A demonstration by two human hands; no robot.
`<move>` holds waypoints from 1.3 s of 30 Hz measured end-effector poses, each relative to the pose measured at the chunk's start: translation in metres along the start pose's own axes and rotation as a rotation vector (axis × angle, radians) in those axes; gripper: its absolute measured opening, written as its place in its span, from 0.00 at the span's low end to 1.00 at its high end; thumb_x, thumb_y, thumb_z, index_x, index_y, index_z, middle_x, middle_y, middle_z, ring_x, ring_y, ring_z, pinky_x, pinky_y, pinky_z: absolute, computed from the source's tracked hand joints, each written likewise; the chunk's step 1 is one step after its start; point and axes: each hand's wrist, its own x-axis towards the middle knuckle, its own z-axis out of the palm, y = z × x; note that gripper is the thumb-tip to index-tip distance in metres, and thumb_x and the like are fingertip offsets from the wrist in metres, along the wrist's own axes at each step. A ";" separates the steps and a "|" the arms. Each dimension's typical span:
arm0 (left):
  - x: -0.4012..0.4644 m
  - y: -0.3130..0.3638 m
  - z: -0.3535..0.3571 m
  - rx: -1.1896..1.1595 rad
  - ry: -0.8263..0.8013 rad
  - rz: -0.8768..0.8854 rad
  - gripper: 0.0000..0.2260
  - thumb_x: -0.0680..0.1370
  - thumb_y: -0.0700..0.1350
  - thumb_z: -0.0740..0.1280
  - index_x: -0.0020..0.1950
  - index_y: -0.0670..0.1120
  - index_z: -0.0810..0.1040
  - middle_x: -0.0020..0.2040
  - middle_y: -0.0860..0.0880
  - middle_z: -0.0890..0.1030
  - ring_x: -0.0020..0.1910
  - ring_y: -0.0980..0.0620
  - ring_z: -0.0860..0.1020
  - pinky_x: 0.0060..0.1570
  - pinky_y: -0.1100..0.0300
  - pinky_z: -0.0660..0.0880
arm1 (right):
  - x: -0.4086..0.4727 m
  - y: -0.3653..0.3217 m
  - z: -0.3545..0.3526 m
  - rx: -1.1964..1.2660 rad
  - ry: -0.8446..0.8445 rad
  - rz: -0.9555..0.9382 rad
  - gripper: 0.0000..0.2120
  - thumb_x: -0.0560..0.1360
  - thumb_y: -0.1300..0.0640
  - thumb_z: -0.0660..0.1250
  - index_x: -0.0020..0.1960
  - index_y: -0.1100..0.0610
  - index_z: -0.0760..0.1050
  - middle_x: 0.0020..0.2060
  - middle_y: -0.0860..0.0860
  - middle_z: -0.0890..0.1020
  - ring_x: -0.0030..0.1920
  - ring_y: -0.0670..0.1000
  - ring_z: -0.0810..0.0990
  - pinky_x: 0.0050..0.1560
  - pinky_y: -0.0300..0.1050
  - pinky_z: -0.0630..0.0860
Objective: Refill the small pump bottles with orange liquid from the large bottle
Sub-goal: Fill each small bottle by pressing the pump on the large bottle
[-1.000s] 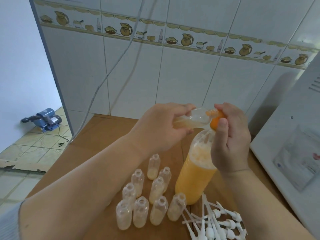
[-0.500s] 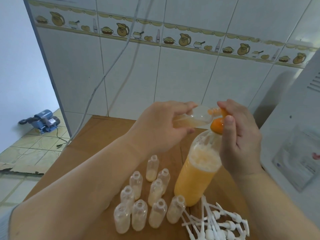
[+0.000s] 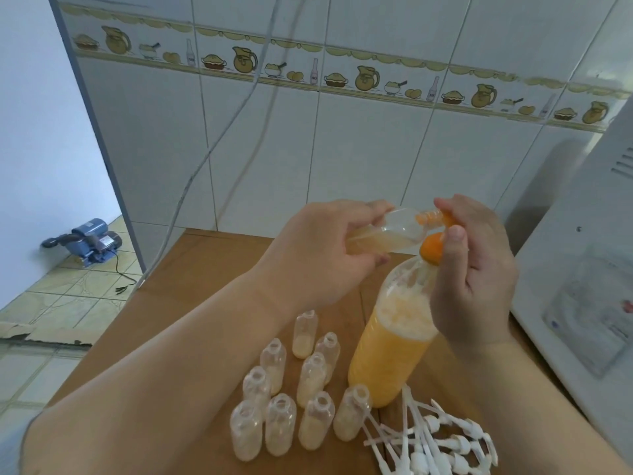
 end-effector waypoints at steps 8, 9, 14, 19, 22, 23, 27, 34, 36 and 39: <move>-0.003 -0.004 0.004 0.015 -0.015 -0.019 0.26 0.73 0.48 0.72 0.70 0.53 0.71 0.58 0.58 0.78 0.52 0.61 0.76 0.58 0.61 0.73 | -0.006 0.002 0.005 0.020 -0.035 0.052 0.21 0.79 0.53 0.50 0.58 0.62 0.77 0.54 0.46 0.75 0.59 0.45 0.72 0.62 0.34 0.66; -0.003 -0.003 0.002 0.025 -0.006 -0.015 0.25 0.73 0.48 0.72 0.70 0.53 0.71 0.57 0.58 0.78 0.50 0.61 0.76 0.57 0.61 0.74 | -0.004 0.000 0.002 0.032 -0.046 0.062 0.22 0.79 0.52 0.49 0.58 0.61 0.77 0.54 0.45 0.75 0.60 0.45 0.72 0.62 0.34 0.65; -0.002 0.002 0.003 0.044 -0.003 0.022 0.25 0.73 0.49 0.72 0.70 0.54 0.71 0.58 0.59 0.78 0.54 0.61 0.75 0.59 0.62 0.73 | -0.006 0.000 0.002 0.076 0.064 0.040 0.18 0.80 0.58 0.50 0.56 0.61 0.77 0.52 0.48 0.76 0.59 0.47 0.74 0.61 0.39 0.69; -0.004 -0.002 0.006 0.100 -0.022 0.006 0.25 0.74 0.48 0.71 0.70 0.51 0.70 0.59 0.57 0.78 0.54 0.58 0.75 0.58 0.59 0.73 | -0.010 0.005 0.006 0.015 0.005 0.056 0.19 0.79 0.57 0.50 0.57 0.62 0.77 0.52 0.46 0.75 0.56 0.43 0.72 0.60 0.38 0.69; -0.005 -0.001 0.001 0.170 -0.023 0.037 0.24 0.74 0.50 0.70 0.69 0.53 0.68 0.58 0.57 0.76 0.52 0.60 0.73 0.56 0.63 0.71 | -0.003 -0.002 -0.003 -0.024 -0.101 0.028 0.21 0.79 0.52 0.49 0.61 0.60 0.75 0.55 0.45 0.74 0.59 0.44 0.71 0.61 0.41 0.68; -0.006 0.000 0.000 0.172 -0.022 0.038 0.23 0.75 0.50 0.70 0.68 0.53 0.67 0.57 0.57 0.75 0.51 0.60 0.73 0.55 0.63 0.71 | 0.000 -0.005 -0.006 -0.034 -0.118 0.026 0.22 0.80 0.51 0.48 0.62 0.59 0.74 0.55 0.45 0.74 0.59 0.44 0.71 0.60 0.38 0.67; -0.010 -0.001 -0.002 0.133 -0.029 -0.032 0.22 0.75 0.51 0.69 0.67 0.53 0.65 0.54 0.56 0.74 0.49 0.58 0.74 0.52 0.62 0.72 | 0.009 -0.013 -0.009 -0.012 -0.137 0.090 0.24 0.79 0.47 0.46 0.60 0.57 0.76 0.53 0.43 0.73 0.56 0.41 0.70 0.55 0.27 0.63; -0.072 -0.032 -0.019 -0.149 0.063 -0.262 0.18 0.71 0.55 0.69 0.59 0.61 0.71 0.51 0.64 0.77 0.46 0.69 0.76 0.40 0.74 0.71 | 0.001 -0.014 -0.003 0.010 -0.078 0.139 0.22 0.80 0.49 0.47 0.62 0.57 0.74 0.56 0.42 0.72 0.58 0.37 0.68 0.57 0.22 0.61; -0.102 -0.044 -0.026 -0.248 0.154 -0.363 0.19 0.66 0.59 0.71 0.55 0.64 0.73 0.51 0.66 0.79 0.48 0.68 0.77 0.42 0.68 0.73 | 0.000 -0.014 -0.001 0.035 -0.047 0.131 0.21 0.81 0.51 0.48 0.62 0.58 0.75 0.56 0.42 0.72 0.59 0.41 0.70 0.57 0.28 0.65; -0.148 -0.066 -0.030 -0.277 0.224 -0.508 0.22 0.61 0.64 0.72 0.53 0.66 0.75 0.49 0.63 0.81 0.45 0.64 0.80 0.44 0.60 0.73 | 0.000 -0.011 0.001 0.060 -0.022 0.115 0.19 0.81 0.53 0.49 0.61 0.59 0.74 0.55 0.44 0.73 0.59 0.45 0.72 0.59 0.36 0.68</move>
